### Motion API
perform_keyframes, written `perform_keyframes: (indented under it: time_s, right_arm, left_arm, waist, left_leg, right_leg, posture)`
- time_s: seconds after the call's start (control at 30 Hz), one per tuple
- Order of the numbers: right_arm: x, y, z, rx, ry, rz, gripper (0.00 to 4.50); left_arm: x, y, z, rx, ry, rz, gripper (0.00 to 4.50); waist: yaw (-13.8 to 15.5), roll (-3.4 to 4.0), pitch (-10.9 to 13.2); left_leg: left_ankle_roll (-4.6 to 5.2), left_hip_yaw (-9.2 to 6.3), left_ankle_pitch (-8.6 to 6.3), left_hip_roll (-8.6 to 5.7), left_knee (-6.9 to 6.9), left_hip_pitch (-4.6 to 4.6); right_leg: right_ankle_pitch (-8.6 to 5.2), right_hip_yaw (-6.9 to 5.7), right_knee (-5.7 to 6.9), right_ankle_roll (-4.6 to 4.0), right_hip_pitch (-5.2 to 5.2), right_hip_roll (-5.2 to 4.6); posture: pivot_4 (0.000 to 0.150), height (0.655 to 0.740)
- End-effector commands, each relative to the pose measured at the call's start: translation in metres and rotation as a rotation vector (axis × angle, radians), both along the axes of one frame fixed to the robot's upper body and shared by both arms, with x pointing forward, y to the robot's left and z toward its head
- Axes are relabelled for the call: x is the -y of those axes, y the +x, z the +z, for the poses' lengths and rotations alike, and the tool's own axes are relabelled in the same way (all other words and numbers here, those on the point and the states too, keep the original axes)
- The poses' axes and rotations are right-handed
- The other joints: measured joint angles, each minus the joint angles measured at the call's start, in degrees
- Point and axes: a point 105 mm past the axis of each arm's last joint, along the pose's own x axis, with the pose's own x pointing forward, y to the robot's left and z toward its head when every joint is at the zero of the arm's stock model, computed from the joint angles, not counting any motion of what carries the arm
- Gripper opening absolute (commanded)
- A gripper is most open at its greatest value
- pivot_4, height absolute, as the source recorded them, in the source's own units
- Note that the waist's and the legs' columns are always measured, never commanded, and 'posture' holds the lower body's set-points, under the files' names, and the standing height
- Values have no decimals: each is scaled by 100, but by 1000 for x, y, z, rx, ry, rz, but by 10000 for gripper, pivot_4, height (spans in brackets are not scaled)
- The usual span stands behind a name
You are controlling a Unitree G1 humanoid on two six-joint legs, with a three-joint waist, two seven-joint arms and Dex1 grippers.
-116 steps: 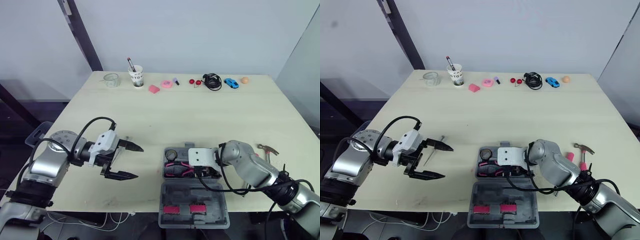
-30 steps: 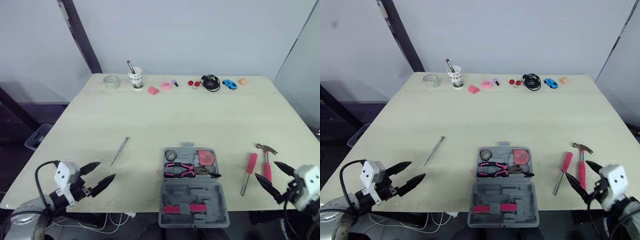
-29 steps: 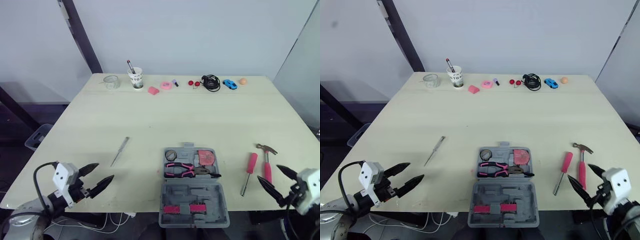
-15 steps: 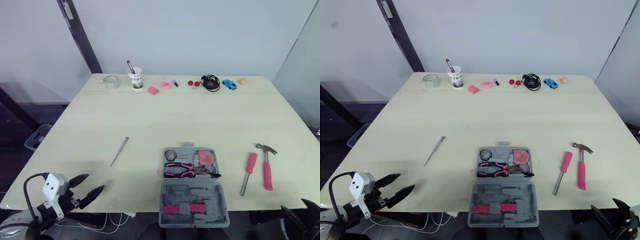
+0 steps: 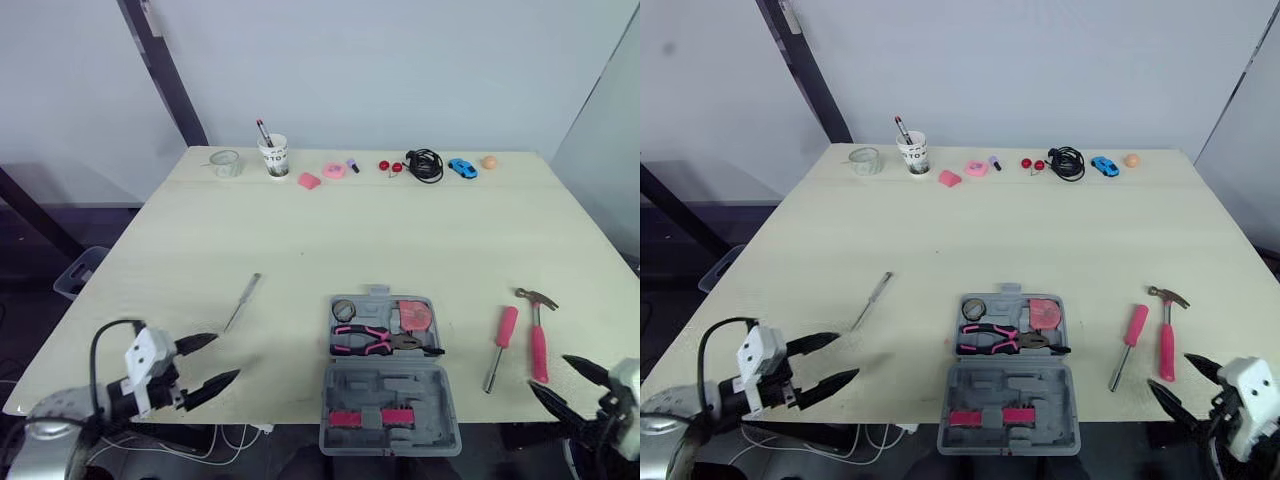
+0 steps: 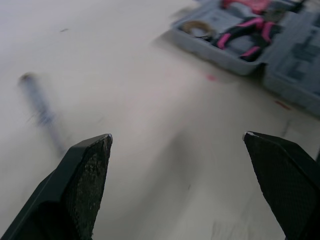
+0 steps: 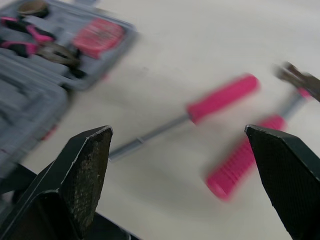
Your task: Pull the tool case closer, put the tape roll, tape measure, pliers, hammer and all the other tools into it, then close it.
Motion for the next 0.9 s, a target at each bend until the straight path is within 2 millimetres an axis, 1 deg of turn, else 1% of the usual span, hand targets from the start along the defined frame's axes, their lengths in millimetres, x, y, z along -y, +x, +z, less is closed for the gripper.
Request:
perform_keyframes:
  time_s: [0.03, 0.17, 0.2, 0.23, 0.27, 0.3, 0.33, 0.4, 0.43, 0.47, 0.5, 0.57, 0.67, 0.77, 0.9]
  right_arm:
    - [-29, 16, 12, 6, -40, 160, 44654]
    - [-42, 31, 7, -33, -112, 285, 44654]
    - [-45, 35, 6, -38, -116, 310, 39598]
    - [-47, 39, 5, -40, -119, 328, 37539]
    - [-49, 42, 4, -43, -125, 341, 32301]
    - [-50, 43, 1, -50, -137, 363, 29975]
    - [-52, 43, -3, -63, -154, 395, 23426]
    - [-57, 44, -11, -80, -181, 450, 14394]
    - [-58, 45, -12, -84, -188, 464, 8632]
    - [-59, 46, -15, -92, -196, 479, 3828]
    - [-62, 46, -19, -100, -225, 509, 233]
    - [-69, 46, -24, -110, -250, 553, 233]
    - [-77, 49, -33, -127, -273, 594, 233]
    - [-80, 56, -44, -146, -302, 618, 233]
    - [-83, 63, -50, -143, -319, 631, 233]
  left_arm:
    - [26, 4, 4, -20, 18, -158, 45000]
    - [40, 14, 3, -29, 22, -242, 45000]
    - [43, 17, 1, -29, 36, -268, 39636]
    - [46, 18, 0, -31, 50, -294, 37748]
    - [48, 19, -1, -34, 54, -316, 32737]
    - [50, 20, -1, -41, 48, -332, 30588]
    - [52, 20, -2, -54, 56, -359, 24452]
    - [53, 21, -6, -89, 71, -389, 15586]
    - [53, 21, -7, -101, 77, -393, 9905]
    - [52, 21, -10, -121, 85, -400, 5348]
    - [52, 19, -15, -143, 110, -424, 1199]
    - [55, 17, -21, -171, 129, -455, 1199]
    - [64, 22, -26, -181, 130, -477, 1199]
    - [72, 24, -35, -210, 146, -493, 1199]
    - [73, 29, -40, -221, 166, -490, 1199]
  waist:
    - [-18, 0, 0]
    - [-7, -5, 1]
    - [-2, -8, 3]
    - [3, -9, 4]
    - [2, -9, 4]
    - [1, -9, 4]
    - [-1, -11, 5]
    - [-3, -12, 5]
    - [-6, -12, 5]
    - [-6, -11, 5]
    - [-7, -11, 5]
    - [-13, -11, 5]
    - [-10, -12, 5]
    - [-1, -13, 4]
    - [-9, -13, 5]
  left_leg:
    - [0, 4, 0, -1, 1, 1]
    - [1, 10, 0, -8, 0, -2]
    - [1, 12, 0, -11, 0, -2]
    - [2, 16, 1, -11, 1, -4]
    - [2, 22, 1, -13, 2, -5]
    - [2, 25, 1, -13, 3, -6]
    - [2, 26, 1, -13, 2, -6]
    - [2, 28, 1, -13, 3, -7]
    - [2, 31, 1, -13, 5, -7]
    - [2, 31, 1, -13, 7, -7]
    - [2, 31, 1, -13, 8, -7]
    - [2, 32, 1, -13, 10, -7]
    - [2, 31, 1, -12, 12, -7]
    - [3, 29, 1, -13, 20, -10]
    - [3, 30, 1, -14, 22, -9]
  right_leg:
    - [1, 3, 0, 0, 0, 4]
    - [1, 11, 0, 0, 2, 25]
    - [1, 11, 0, 0, 2, 30]
    - [1, 10, 0, 0, 2, 36]
    - [1, 8, 0, 0, 3, 37]
    - [1, 8, 1, 0, 3, 39]
    - [1, 8, 2, 0, 3, 40]
    - [1, 8, 1, 0, 3, 40]
    - [3, 9, 1, 2, 4, 40]
    - [3, 9, 1, 3, 4, 40]
    - [3, 9, 3, 4, 4, 40]
    - [4, 9, 4, 6, 4, 41]
    - [5, 9, 6, 6, 4, 43]
    - [6, 9, 8, 8, 6, 44]
    - [8, 11, 9, 12, 7, 45]
  posture:
    - [1500, 7400]
    - [1500, 7400]
    - [1500, 7400]
    - [1500, 7400]
    - [1500, 7400]
    - [1500, 7400]
    - [1500, 7400]
    - [1500, 7400]
    - [1500, 7400]
    - [1500, 7400]
    - [1500, 7400]
    - [1500, 7400]
    - [1500, 7400]
    - [1500, 7400]
    - [1500, 7400]
